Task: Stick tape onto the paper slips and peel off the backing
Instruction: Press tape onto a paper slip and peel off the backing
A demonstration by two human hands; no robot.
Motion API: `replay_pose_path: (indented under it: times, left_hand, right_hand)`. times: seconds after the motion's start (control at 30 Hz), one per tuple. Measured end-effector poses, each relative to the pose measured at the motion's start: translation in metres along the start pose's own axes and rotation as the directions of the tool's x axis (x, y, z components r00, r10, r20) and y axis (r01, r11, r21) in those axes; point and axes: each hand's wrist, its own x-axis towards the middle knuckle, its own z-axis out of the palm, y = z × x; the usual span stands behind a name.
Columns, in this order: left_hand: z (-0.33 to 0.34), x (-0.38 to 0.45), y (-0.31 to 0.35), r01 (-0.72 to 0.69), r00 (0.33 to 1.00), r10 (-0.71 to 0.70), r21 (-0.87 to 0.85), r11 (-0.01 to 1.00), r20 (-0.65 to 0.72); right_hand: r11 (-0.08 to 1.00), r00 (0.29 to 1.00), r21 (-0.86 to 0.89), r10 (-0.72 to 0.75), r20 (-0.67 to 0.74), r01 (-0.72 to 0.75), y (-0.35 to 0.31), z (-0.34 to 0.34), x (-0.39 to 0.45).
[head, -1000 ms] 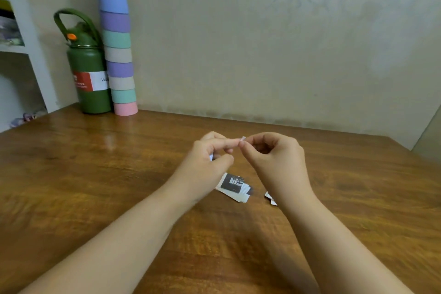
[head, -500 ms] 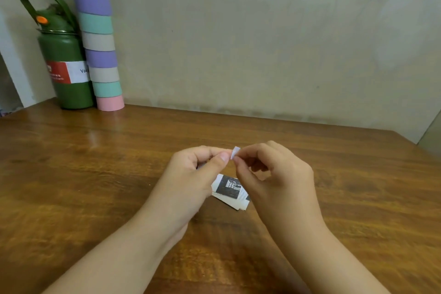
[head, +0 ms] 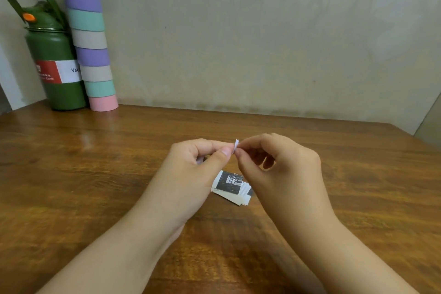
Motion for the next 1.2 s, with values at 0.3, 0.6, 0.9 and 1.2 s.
replay_pose_path:
  times: [0.3, 0.6, 0.9, 1.2]
  left_hand:
    - [-0.001, 0.0, -0.004, -0.136, 0.99, 0.132, 0.095, 0.986, 0.042]
    - [-0.001, 0.0, -0.005, -0.206, 0.979, 0.203, 0.16, 0.965, 0.033]
    - [0.0, -0.001, 0.001, -0.102, 0.995, 0.102, -0.014, 0.995, -0.001]
    - [-0.002, 0.001, -0.002, -0.035, 0.999, 0.036, -0.059, 0.998, 0.012]
  right_hand:
    - [0.975, 0.98, 0.103, 0.192, 0.041, -0.196, -0.008, -0.007, 0.003]
    - [0.791, 0.853, 0.329, 0.44, 0.281, -0.516, -0.013, -0.017, 0.01]
    - [0.789, 0.848, 0.33, 0.423, 0.32, -0.519, -0.015, -0.019, 0.012]
    - [0.792, 0.849, 0.329, 0.413, 0.33, -0.514, -0.014, -0.02, 0.012]
